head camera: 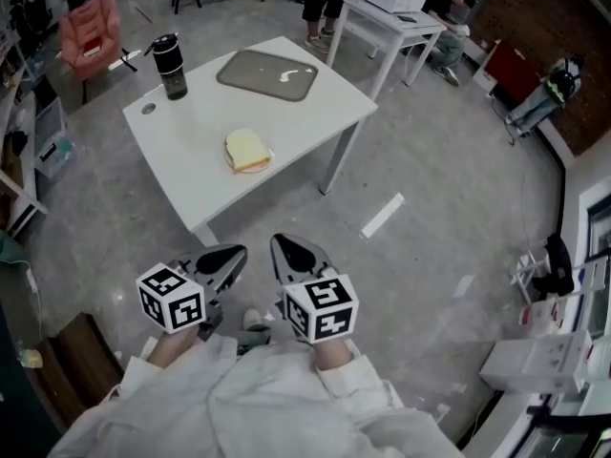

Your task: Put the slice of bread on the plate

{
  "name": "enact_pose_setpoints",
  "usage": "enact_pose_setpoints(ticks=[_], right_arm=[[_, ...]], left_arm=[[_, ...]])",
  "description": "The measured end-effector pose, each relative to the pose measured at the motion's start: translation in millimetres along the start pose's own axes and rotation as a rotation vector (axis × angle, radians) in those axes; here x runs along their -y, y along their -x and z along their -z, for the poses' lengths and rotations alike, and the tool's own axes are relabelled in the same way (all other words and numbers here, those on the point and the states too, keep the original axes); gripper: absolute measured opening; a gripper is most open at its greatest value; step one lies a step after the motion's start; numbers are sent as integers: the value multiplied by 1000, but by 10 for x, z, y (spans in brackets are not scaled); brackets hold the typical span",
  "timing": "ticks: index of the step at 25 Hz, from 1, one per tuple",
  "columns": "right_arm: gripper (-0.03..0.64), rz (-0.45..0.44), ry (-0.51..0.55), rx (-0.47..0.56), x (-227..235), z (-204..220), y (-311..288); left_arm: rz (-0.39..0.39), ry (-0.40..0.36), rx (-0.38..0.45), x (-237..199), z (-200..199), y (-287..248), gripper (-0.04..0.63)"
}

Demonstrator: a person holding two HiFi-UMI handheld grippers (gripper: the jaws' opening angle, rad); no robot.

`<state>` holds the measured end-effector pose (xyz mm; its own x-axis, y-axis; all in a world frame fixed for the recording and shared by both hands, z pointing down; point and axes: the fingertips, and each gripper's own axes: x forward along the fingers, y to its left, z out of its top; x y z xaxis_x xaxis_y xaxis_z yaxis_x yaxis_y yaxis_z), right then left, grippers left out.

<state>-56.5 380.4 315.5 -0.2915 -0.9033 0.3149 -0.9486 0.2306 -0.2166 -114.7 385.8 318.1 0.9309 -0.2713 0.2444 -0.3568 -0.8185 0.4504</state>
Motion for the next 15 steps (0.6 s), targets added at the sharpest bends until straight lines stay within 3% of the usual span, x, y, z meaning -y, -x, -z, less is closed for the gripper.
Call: enact_pose_setpoints(ticks=[9, 15], right_arm=[[15, 47, -30, -23, 129, -148, -530], [15, 49, -49, -55, 300, -151, -821]], left_arm=[[46, 33, -51, -531, -206, -195, 9], [17, 67, -75, -870, -243, -320, 9]])
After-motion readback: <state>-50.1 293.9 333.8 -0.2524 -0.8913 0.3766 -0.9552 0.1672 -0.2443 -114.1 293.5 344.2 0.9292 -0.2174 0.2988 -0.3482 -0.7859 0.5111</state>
